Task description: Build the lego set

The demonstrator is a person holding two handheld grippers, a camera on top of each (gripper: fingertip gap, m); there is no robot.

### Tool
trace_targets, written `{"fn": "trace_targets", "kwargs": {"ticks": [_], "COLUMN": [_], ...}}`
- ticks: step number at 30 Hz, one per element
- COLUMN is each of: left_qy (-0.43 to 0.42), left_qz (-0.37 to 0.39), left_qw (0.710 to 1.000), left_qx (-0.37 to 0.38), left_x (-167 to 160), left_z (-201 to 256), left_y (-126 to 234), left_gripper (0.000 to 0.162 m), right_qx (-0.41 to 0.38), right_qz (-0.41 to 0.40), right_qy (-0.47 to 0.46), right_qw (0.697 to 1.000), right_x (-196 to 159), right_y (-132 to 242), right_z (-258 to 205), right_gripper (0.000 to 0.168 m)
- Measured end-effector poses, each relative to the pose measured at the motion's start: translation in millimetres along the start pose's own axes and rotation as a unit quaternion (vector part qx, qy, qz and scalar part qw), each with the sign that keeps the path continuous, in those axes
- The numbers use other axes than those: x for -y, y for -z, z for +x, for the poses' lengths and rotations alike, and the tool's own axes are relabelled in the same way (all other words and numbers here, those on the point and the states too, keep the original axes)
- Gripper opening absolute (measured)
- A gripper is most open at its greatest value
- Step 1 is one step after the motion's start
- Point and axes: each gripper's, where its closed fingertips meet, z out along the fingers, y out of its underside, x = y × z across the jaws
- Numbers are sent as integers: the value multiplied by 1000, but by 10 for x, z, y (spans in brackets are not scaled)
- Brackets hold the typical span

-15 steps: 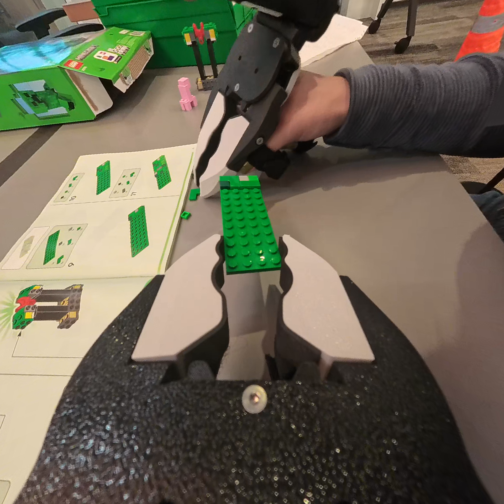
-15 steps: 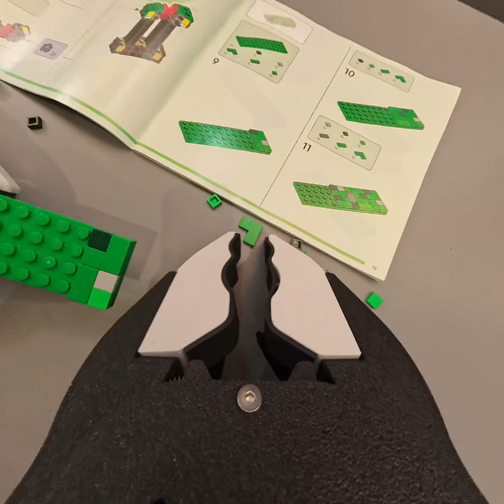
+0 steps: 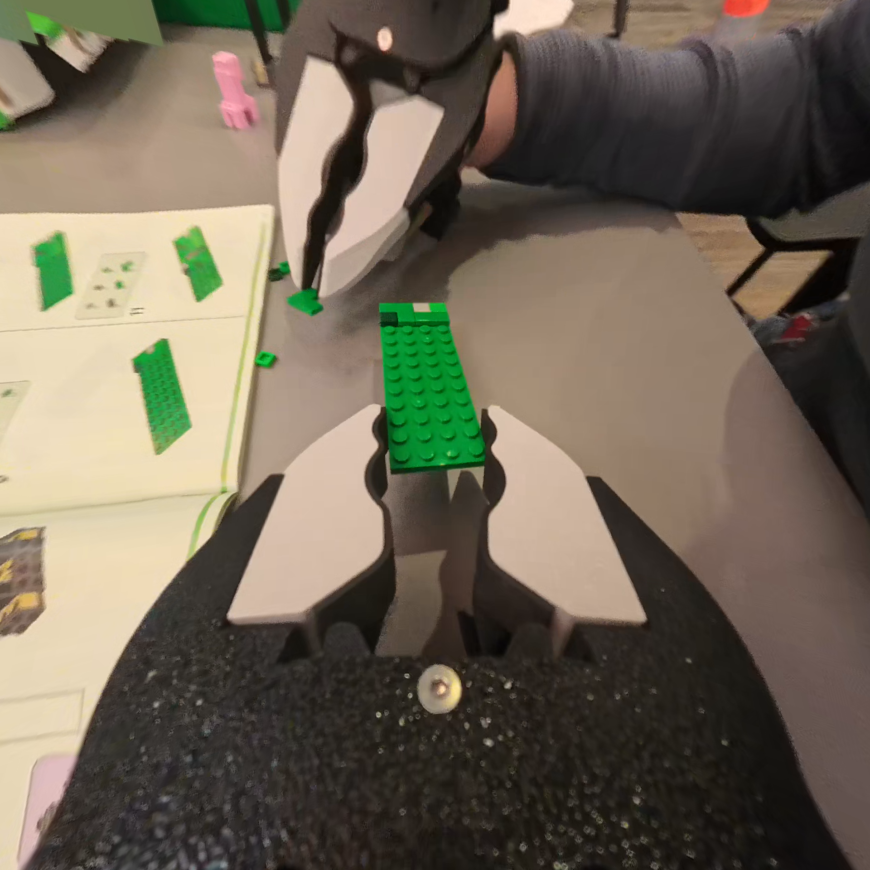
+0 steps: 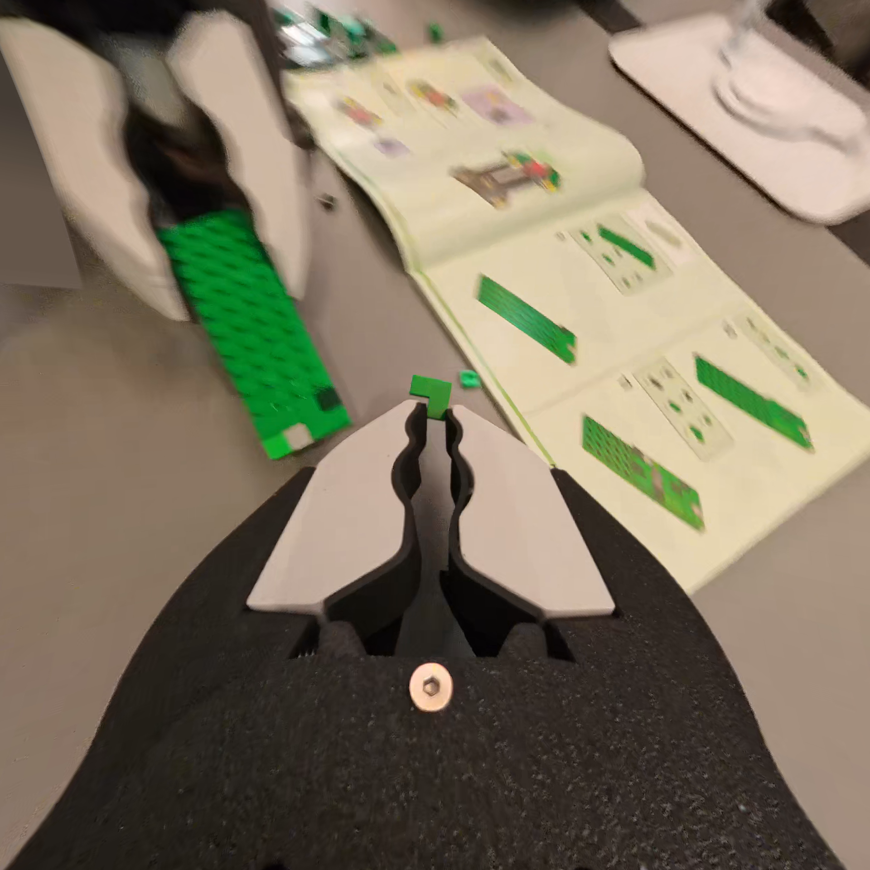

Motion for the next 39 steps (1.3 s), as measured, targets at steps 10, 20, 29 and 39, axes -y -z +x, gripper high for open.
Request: {"fn": "trace_targets", "kwargs": {"ticks": [10, 20, 29, 39], "left_qy": [-4, -11, -1, -1], "left_qz": [-55, -95, -93, -93], "left_qw": [997, 994, 994, 994], "left_qx": [-45, -51, -59, -59], "left_x": [-120, -231, -228, -228], "left_z": [-1, 26, 29, 27], "left_y": [-96, -134, -130, -131], "left_gripper": [37, 36, 37, 37], "right_qx": [158, 170, 177, 173], "right_qz": [50, 2, -47, -55], "right_qy": [82, 142, 175, 179], "right_qw": [983, 975, 967, 967], "right_x": [71, -41, -107, -116], "right_y": [54, -57, -56, -52], "right_z": [-444, -554, -541, -528], "right_gripper": [7, 8, 8, 8]}}
